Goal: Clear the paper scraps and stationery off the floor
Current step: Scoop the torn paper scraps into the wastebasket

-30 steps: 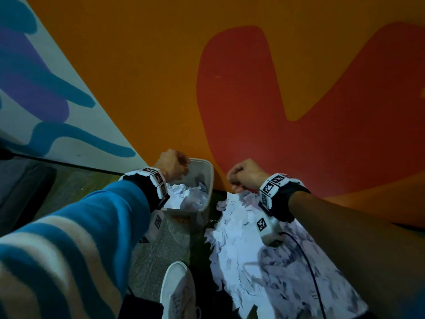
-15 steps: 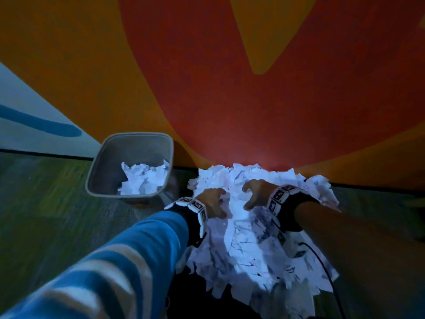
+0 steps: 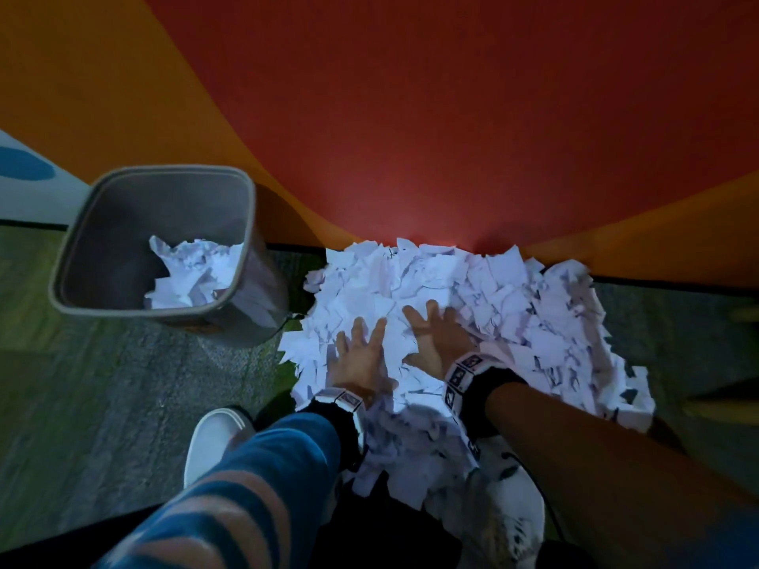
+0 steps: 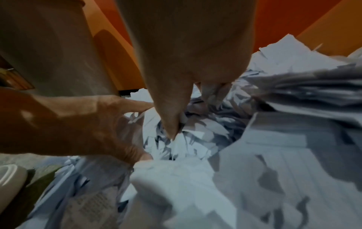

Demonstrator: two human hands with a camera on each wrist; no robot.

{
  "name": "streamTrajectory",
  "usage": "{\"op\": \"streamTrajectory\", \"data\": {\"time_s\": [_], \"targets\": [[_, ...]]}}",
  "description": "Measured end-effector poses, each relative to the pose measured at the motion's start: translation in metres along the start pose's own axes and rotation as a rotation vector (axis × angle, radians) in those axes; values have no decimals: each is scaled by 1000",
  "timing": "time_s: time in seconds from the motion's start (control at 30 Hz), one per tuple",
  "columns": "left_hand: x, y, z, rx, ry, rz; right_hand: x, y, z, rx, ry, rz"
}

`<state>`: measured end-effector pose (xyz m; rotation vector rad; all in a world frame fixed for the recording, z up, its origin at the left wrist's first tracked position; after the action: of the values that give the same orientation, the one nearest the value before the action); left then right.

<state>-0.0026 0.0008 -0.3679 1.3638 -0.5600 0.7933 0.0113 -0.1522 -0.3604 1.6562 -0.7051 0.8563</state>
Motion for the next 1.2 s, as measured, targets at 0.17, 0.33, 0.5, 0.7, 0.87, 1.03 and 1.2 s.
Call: {"op": "streamTrajectory", "data": {"time_s": [0.17, 0.33, 0.5, 0.7, 0.87, 1.03, 1.2], "targets": [[29, -2, -9, -51, 158, 90, 36, 6, -3, 57, -86, 156], [95, 6, -10, -79, 193, 126, 103, 21, 3, -28, -164, 169], [170, 31, 1, -139, 205, 186, 172, 49, 3, -45, -150, 148], [258, 81, 0, -210, 230, 340, 244, 105, -16, -32, -161, 176], [308, 123, -20, -262, 247, 394, 271, 126, -35, -20, -108, 225], [330, 139, -61, -221, 330, 413, 285, 138, -62, -57, -190, 308], [336, 133, -113, -4, 500, 462, 297, 116, -107, 0, -551, 474]]}}
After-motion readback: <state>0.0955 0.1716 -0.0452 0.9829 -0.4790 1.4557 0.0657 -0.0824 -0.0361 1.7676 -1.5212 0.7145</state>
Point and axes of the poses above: each hand's wrist, its own y-axis away from the middle knuckle, its own x-axis out of the back of the hand, z = x × y, the point moved 4 cm from there along -y, towards the middle knuckle, and after that the axes turned 11 degrees about x, right-handed, at the moved point
